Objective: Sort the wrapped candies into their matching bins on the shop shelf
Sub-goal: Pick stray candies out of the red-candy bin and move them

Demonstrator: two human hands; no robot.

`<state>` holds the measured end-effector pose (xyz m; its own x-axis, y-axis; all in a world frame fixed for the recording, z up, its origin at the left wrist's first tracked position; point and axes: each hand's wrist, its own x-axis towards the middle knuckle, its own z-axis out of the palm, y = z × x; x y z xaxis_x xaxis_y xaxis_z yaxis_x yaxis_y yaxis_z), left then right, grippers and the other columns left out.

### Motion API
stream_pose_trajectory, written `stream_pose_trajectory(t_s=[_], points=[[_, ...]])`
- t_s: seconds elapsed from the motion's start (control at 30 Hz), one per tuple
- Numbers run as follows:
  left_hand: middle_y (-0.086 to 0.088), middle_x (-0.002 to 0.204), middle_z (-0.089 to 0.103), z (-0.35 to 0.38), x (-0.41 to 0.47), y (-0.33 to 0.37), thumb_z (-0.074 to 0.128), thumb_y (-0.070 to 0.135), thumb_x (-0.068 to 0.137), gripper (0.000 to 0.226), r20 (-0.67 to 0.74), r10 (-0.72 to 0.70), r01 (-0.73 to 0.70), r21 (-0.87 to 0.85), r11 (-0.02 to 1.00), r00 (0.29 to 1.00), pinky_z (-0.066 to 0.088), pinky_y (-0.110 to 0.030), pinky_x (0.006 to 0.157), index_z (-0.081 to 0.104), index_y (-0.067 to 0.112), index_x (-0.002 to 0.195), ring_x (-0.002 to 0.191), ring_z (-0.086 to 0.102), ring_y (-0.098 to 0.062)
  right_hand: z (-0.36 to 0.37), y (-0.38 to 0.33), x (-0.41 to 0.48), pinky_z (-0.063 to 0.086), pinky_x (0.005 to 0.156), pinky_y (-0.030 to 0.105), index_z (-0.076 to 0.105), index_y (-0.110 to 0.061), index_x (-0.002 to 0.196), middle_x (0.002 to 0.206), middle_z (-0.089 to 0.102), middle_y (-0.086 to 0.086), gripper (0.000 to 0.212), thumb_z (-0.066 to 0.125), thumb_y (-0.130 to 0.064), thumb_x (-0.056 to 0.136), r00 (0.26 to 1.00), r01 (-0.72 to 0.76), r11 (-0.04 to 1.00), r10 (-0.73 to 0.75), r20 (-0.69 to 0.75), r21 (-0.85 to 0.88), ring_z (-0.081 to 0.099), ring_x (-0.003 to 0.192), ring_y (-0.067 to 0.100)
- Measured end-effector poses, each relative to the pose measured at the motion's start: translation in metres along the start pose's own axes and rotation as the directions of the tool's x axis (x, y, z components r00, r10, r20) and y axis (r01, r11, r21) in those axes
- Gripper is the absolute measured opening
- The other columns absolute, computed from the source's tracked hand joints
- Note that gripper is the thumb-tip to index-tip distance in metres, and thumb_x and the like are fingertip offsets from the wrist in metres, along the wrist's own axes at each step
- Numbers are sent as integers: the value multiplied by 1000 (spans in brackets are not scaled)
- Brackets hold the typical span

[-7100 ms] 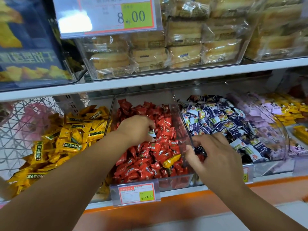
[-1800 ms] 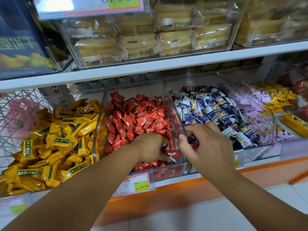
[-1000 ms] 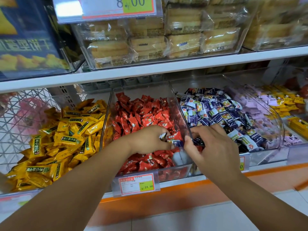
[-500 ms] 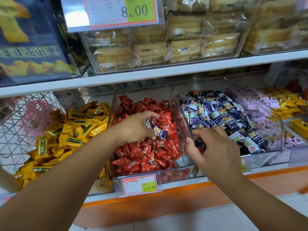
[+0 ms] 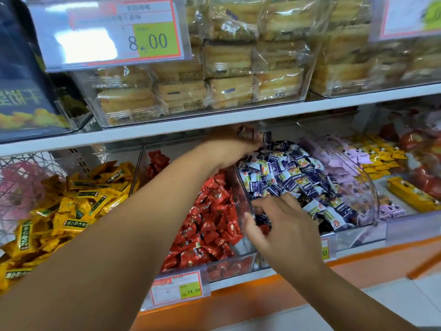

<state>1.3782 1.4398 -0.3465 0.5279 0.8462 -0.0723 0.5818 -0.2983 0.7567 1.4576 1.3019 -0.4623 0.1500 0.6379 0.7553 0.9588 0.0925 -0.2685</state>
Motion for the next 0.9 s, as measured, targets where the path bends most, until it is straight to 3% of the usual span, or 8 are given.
stream_pose_trajectory(t_s=[0.13,0.37,0.5,0.6,0.67,0.73,0.8,0.9], points=[[-1,139,54,2,2,-5,70,40,86,63,102,140,-143,22,989,985,38,-39,110,43,32,142,126,52,-18,2,3,-1,29,51,18,69,-15,82,68,61,-8,29,53,-39,85,1000,14,1000,-14,1,18,54,70,16],[19,141,47,-32,-72,-51,55,32,96,42,3,311,-296,319,900,950,26,-7,99,49,41,136,128,41,4,0,3,-1,31,50,18,70,-15,83,69,61,-7,31,51,-40,86,999,20,1000,-21,35,11,56,71,16],[29,146,23,-60,-134,-106,54,38,94,50,-89,275,-182,550,815,957,5,-8,108,39,42,142,135,11,13,-10,1,9,40,65,30,70,-18,92,83,58,-3,42,47,-53,88,993,-55,998,54,103,10,48,85,21],[31,153,12,-68,-167,-143,56,40,91,60,-130,209,-118,501,857,969,2,1,103,32,39,146,136,6,19,-20,-27,32,39,79,34,68,-23,105,92,54,-2,37,49,-51,88,979,93,993,-104,173,66,44,89,20],[33,153,6,-64,-178,-157,59,46,90,68,-138,190,-114,432,895,972,2,4,102,26,37,149,135,2,23,-14,-54,46,38,83,34,66,-35,108,98,54,-13,28,51,-49,89,851,180,947,-286,440,267,41,96,12],[34,154,1,-59,-182,-167,51,56,86,76,-160,193,-119,386,915,968,6,-2,108,18,36,151,138,0,20,5,-78,53,30,103,34,64,-44,112,124,50,-21,22,58,-45,91,602,80,894,-397,693,442,31,119,7],[36,153,-5,-57,-182,-174,42,68,81,84,-163,178,-109,361,926,970,8,-8,112,9,39,152,139,-3,18,30,-93,56,9,118,40,60,-47,118,154,22,-20,29,63,-42,89,420,64,879,-454,786,473,4,143,7],[37,151,-7,-59,-183,-181,43,77,77,93,-179,103,-42,318,947,978,0,3,104,0,41,152,135,-8,23,63,-104,58,-9,117,54,54,-48,121,161,-11,-11,40,67,-38,85,280,234,891,-444,851,388,-23,145,19]])
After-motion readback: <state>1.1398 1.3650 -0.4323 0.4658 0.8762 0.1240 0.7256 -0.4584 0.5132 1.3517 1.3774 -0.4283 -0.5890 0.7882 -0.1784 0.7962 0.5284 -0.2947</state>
